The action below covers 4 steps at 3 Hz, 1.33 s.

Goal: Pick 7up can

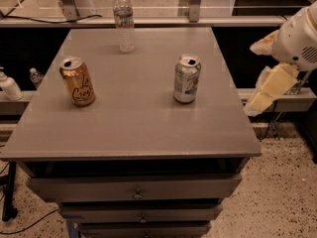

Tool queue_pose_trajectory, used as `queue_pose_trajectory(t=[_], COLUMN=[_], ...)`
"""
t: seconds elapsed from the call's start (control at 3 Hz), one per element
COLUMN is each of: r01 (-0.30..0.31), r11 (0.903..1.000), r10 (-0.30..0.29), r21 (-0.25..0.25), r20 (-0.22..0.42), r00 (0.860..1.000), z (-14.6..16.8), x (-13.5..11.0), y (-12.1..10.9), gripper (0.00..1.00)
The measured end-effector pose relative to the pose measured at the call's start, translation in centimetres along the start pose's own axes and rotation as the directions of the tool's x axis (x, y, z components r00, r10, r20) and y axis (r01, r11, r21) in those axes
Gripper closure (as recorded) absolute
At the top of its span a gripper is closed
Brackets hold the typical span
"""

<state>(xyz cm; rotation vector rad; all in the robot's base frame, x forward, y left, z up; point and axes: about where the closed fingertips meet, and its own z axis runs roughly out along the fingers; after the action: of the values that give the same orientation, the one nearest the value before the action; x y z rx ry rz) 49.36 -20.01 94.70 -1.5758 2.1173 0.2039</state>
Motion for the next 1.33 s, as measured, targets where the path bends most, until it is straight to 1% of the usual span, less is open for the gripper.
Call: queue_pose_trajectory(t=[0.33,0.67,1.0,1.33], r01=[-0.072,-0.108,-0.087,-0.027], r11=[0.9952,0.9841,0.976,0.9813], r10=[0.085,0.158,0.19,0.155], r21=[-0.066,-0.141,-0.199,-0.19], r20=[0.218,0.417,0.589,0.7], r00=[0.972,0.895,0.786,0.697], z=[3.9,6.8,8.6,9.7], x=[0.1,-0.6,-2.8,-5.0], y=[-1.2,-1.5,-1.6,-2.5], gripper=[0.0,0.0,0.0,0.0])
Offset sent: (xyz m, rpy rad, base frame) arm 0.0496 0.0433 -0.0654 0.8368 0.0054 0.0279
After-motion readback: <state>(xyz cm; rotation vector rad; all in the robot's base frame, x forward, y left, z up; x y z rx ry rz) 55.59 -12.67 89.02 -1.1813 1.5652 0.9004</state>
